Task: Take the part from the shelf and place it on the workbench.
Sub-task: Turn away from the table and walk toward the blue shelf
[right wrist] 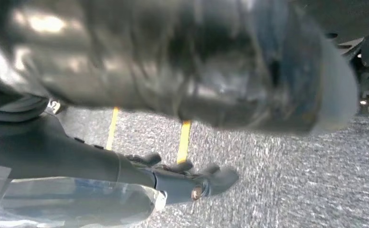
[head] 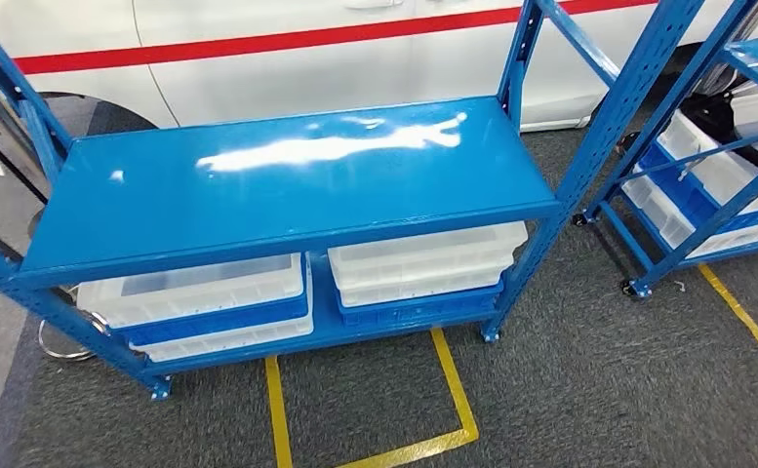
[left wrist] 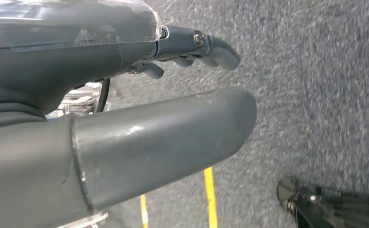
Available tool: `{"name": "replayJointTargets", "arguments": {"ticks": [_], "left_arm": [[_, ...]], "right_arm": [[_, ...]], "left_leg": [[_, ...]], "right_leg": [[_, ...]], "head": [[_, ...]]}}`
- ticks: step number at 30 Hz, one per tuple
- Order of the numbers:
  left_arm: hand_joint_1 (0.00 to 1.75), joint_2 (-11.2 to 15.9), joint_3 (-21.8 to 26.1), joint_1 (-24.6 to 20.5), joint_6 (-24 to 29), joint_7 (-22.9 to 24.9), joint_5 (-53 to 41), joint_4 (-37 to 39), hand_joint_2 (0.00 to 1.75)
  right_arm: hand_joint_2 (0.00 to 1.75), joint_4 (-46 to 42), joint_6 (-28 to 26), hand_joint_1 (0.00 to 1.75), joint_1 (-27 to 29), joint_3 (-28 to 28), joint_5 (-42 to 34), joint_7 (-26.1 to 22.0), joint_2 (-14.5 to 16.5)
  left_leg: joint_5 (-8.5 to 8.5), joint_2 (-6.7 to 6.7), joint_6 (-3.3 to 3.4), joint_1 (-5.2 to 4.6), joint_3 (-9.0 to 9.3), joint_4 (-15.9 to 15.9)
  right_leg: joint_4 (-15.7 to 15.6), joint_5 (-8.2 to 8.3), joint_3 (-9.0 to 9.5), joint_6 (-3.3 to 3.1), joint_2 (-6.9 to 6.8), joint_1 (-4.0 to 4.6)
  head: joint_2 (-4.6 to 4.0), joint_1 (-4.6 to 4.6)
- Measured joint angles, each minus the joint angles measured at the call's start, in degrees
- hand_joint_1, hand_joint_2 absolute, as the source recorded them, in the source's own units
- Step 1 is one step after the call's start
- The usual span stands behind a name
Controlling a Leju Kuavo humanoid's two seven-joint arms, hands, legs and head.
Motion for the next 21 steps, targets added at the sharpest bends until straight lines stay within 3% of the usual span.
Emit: {"name": "replayJointTargets", "arguments": {"ticks": [1,3,4,6,7,8,9,10,12,13,16,18,21], "left_arm": [[0.00,0.00,0.00,-0.15,0.02,0.04,-0.04,-0.13,0.00],[0.00,-0.10,-0.02,-0.39,0.10,0.20,-0.29,-0.39,0.00],[0.00,-0.16,-0.02,-0.40,0.16,0.31,-0.45,-0.50,0.00],[0.00,-0.20,-0.02,-0.29,0.28,0.49,-0.62,-0.73,0.00],[0.00,-0.20,-0.02,-0.24,0.32,0.51,-0.67,-0.87,0.00],[0.00,-0.19,-0.02,-0.21,0.34,0.49,-0.76,-1.01,0.00],[0.00,-0.19,-0.02,-0.17,0.36,0.43,-0.86,-1.13,0.00],[0.00,-0.18,-0.03,-0.11,0.36,0.34,-0.96,-1.22,0.00],[0.00,-0.18,-0.03,0.03,0.35,0.18,-1.07,-1.32,0.00],[0.00,-0.18,-0.04,0.05,0.35,0.13,-1.08,-1.36,0.00],[0.00,-0.20,-0.06,0.03,0.36,0.03,-1.11,-1.49,0.00],[0.00,-0.24,-0.07,-0.01,0.36,-0.02,-1.15,-1.55,0.00],[0.00,-0.25,-0.09,-0.08,0.36,-0.04,-1.19,-1.70,0.00]], "right_arm": [[0.00,0.00,0.03,0.00,-0.17,-0.01,0.02,0.01,0.05],[0.00,-0.02,0.09,0.00,-0.39,-0.10,0.08,-0.01,0.16],[0.00,-0.03,0.12,0.00,-0.47,-0.20,0.13,-0.01,0.19],[0.00,-0.04,0.19,0.00,-0.58,-0.39,0.24,-0.01,0.21],[0.00,-0.04,0.24,0.00,-0.59,-0.47,0.29,-0.01,0.22],[0.00,-0.04,0.27,0.00,-0.58,-0.51,0.37,-0.01,0.24],[0.00,-0.04,0.29,0.00,-0.58,-0.55,0.47,-0.01,0.26],[0.00,-0.04,0.31,0.00,-0.57,-0.58,0.57,-0.01,0.29],[0.00,-0.04,0.34,0.00,-0.65,-0.66,0.73,0.00,0.32],[0.00,-0.04,0.36,0.00,-0.71,-0.69,0.77,0.01,0.34],[0.00,-0.04,0.42,0.00,-0.87,-0.76,0.83,0.01,0.38],[0.00,-0.04,0.44,0.00,-0.96,-0.78,0.84,-0.02,0.38],[0.00,-0.04,0.45,0.00,-0.98,-0.80,0.86,-0.03,0.39]], "left_leg": [[1.17,0.12,-0.29,0.04,-0.68,1.69],[3.62,0.59,-1.00,0.16,-4.56,8.11],[3.25,0.84,-1.36,0.35,-6.90,11.35],[-0.87,1.07,-2.09,0.75,-10.45,14.56],[-3.26,1.16,-2.42,0.95,-11.58,14.57],[-4.50,1.25,-2.69,1.12,-12.18,13.46],[-4.03,1.35,-2.90,1.28,-12.32,11.28],[-1.45,1.44,-2.97,1.39,-11.99,8.12],[5.29,1.63,-2.60,1.37,-11.33,2.39],[7.63,1.68,-2.15,1.25,-11.10,0.92],[8.97,1.61,-0.80,1.10,-10.80,0.43],[9.06,1.62,-0.07,1.31,-10.59,-0.22],[8.75,1.70,0.73,1.25,-10.43,-0.54]], "right_leg": [[-0.67,-0.21,0.81,-0.26,-0.06,-0.14],[-2.32,-0.76,2.82,-0.88,-0.22,-0.47],[-3.04,-1.17,3.91,-1.10,-0.30,-0.60],[-3.76,-2.31,5.93,-1.22,-0.33,-0.77],[-3.86,-3.00,6.91,-1.14,-0.32,-0.87],[-3.86,-3.73,7.86,-1.02,-0.30,-0.96],[-3.82,-4.46,8.80,-0.86,-0.29,-1.06],[-3.77,-5.16,9.62,-0.66,-0.29,-1.14],[-3.41,-6.42,10.80,-0.07,-0.24,-1.14],[-3.28,-6.93,11.04,0.32,-0.19,-1.11],[-3.22,-7.83,11.31,1.37,-0.11,-1.08],[-1.30,-9.50,10.56,1.81,-0.23,-1.14],[8.77,-14.06,5.20,2.17,-0.40,-1.25]], "head": [[0.00,0.01],[-0.01,0.00],[-0.01,-0.02],[-0.01,-0.03],[-0.01,-0.03],[-0.01,-0.03],[-0.01,-0.03],[-0.01,-0.03],[-0.01,0.00],[-0.01,0.01],[-0.01,0.01],[-0.01,0.02],[-0.01,0.02]]}}
